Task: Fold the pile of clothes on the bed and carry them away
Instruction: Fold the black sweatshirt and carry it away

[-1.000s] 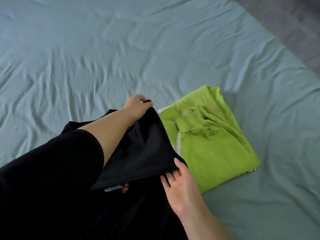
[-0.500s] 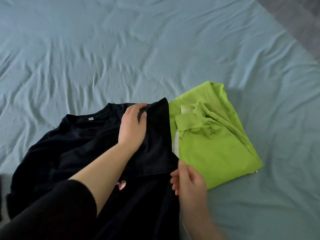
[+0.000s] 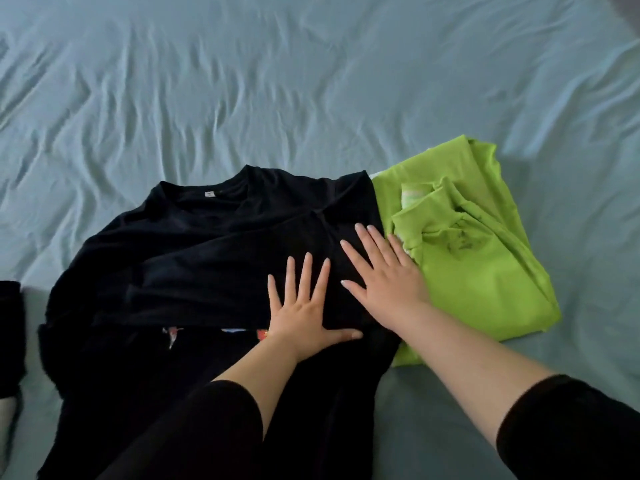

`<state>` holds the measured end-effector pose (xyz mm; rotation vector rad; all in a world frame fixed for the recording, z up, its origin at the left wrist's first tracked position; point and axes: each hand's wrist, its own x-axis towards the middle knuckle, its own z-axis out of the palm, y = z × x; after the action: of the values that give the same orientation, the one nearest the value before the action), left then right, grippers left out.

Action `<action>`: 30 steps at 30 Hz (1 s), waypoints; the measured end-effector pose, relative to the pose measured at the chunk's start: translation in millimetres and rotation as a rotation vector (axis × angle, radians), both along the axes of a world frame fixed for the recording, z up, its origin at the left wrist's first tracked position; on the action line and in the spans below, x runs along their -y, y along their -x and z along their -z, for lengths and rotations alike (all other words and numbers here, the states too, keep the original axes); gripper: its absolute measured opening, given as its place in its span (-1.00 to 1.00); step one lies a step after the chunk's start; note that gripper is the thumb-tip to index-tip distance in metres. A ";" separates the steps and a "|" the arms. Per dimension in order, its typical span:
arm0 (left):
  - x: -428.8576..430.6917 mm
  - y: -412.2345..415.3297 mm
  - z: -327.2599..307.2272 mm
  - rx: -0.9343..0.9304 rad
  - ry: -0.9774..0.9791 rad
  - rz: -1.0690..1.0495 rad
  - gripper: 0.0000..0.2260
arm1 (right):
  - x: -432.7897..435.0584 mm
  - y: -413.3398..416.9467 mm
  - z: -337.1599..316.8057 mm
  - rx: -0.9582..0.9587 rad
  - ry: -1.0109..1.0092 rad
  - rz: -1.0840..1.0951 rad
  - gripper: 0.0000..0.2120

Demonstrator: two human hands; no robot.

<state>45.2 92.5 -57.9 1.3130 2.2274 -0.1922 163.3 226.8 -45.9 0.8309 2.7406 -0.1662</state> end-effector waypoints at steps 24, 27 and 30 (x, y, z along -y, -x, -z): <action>325.9 237.7 -48.6 0.321 -0.237 -1.186 -0.60 | 261.5 199.4 -32.6 0.481 0.427 0.123 0.21; 322.1 236.1 -47.8 0.487 -0.290 -1.128 -0.70 | 257.1 209.7 -34.7 0.559 0.443 0.134 0.21; 299.7 233.4 -43.8 0.618 -0.260 -0.943 -0.77 | 260.2 215.0 -34.2 0.612 0.419 0.128 0.21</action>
<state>-188.2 -207.3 -14.1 0.2326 2.0845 0.7572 -51.7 -33.5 -11.7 0.7744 1.9894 -0.4165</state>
